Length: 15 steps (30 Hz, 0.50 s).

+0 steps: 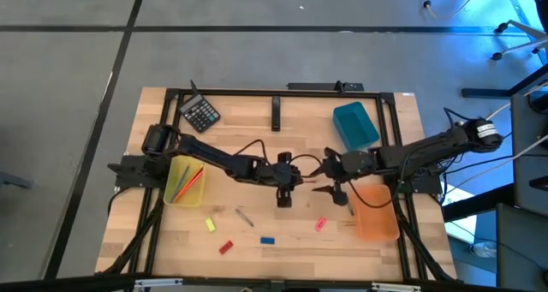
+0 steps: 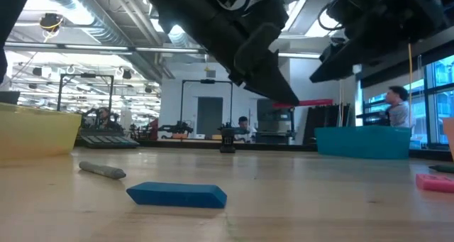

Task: Sort crayons/erasers/pens/pencils in bins
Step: Put the red crayon into the blue bin

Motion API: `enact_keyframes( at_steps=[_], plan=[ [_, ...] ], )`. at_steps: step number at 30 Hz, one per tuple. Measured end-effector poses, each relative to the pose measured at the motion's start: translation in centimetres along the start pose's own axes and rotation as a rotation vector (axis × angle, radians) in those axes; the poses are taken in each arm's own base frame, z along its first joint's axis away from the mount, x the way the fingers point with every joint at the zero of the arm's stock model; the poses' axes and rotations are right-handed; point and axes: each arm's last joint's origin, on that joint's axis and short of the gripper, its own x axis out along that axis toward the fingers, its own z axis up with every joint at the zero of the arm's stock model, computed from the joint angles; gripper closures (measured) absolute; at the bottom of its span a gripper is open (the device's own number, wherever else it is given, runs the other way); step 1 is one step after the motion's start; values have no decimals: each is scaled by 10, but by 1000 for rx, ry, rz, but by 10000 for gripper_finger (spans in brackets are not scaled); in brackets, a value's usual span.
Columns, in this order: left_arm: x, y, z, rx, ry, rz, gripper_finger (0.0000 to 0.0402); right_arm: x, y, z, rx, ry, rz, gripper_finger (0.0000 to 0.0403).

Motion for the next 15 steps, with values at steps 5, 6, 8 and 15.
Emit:
enact_keyframes(
  at_steps=[5,6,8,15],
  plan=[
    [0,0,0,2,-4,3,382,11,2,-5,-6,28,-2,106],
    [0,0,1,2,-6,3,383,14,2,-7,-5,41,-4,105],
    [0,0,1,1,-9,3,386,19,1,-11,-3,70,-11,107],
    [0,0,1,1,-11,2,381,27,-1,-17,-6,103,-51,151]
  ],
)
